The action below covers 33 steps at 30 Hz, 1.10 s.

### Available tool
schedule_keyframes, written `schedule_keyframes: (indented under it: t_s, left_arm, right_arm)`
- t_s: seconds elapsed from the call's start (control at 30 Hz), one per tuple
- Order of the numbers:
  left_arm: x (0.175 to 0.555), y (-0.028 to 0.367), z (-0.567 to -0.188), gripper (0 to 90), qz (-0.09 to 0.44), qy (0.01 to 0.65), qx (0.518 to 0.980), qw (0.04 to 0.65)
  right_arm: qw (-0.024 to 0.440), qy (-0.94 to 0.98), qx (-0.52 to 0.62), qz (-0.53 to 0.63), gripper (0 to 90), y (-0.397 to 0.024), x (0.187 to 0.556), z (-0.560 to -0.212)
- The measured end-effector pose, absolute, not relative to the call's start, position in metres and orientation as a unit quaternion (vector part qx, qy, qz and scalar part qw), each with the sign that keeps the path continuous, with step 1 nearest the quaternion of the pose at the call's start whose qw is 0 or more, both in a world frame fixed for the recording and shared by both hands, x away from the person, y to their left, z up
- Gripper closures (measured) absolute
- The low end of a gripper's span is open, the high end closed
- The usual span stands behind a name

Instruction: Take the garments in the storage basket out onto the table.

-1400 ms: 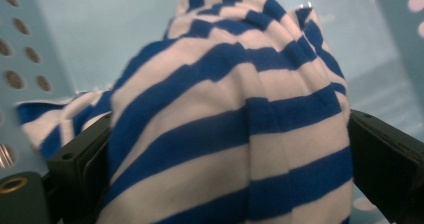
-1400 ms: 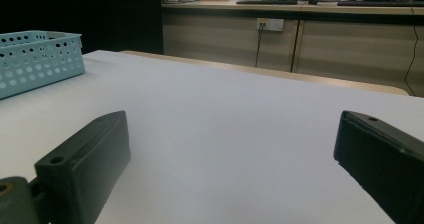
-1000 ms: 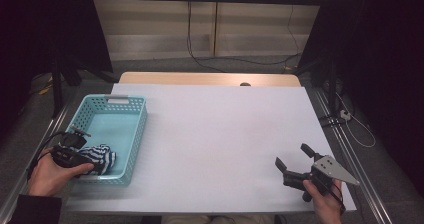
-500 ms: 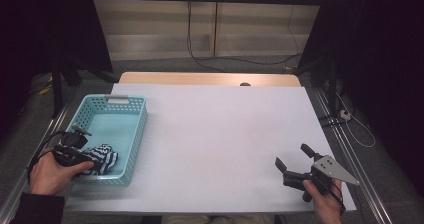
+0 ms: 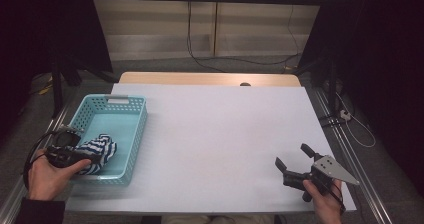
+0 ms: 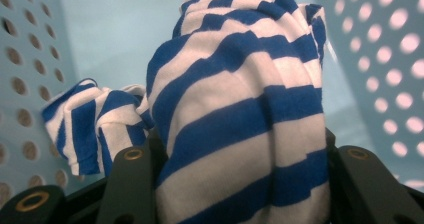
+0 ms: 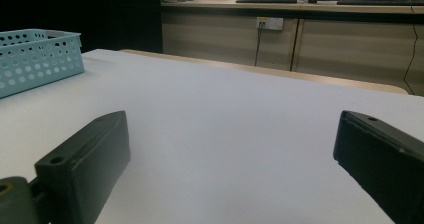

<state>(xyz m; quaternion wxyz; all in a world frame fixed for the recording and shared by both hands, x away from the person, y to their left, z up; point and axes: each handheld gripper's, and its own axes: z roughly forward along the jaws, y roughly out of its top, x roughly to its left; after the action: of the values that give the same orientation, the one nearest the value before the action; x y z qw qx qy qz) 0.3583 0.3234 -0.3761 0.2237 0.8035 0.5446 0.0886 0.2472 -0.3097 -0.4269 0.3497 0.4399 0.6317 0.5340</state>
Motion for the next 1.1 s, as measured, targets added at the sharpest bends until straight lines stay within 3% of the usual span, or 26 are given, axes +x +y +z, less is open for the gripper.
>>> schedule_keyframes:
  t_s: [0.33,0.57,0.67,1.1]
  left_arm:
    - [0.35,0.332,-0.366,49.3,0.14,0.559,0.761,0.299]
    - [0.343,0.333,-0.358,48.8,0.187,0.521,0.758,0.344]
    - [0.338,0.328,-0.357,48.9,0.182,0.53,0.738,0.375]
    - [0.32,0.318,-0.343,48.9,0.276,0.471,0.705,0.453]
  right_arm:
    - [0.348,0.632,0.441,0.534,1.0,-0.309,0.247,-0.427]
    - [0.349,0.631,0.441,0.534,1.0,-0.309,0.247,-0.427]
    - [0.348,0.631,0.44,0.536,1.0,-0.309,0.248,-0.427]
    - [0.351,0.631,0.438,0.535,1.0,-0.31,0.247,-0.427]
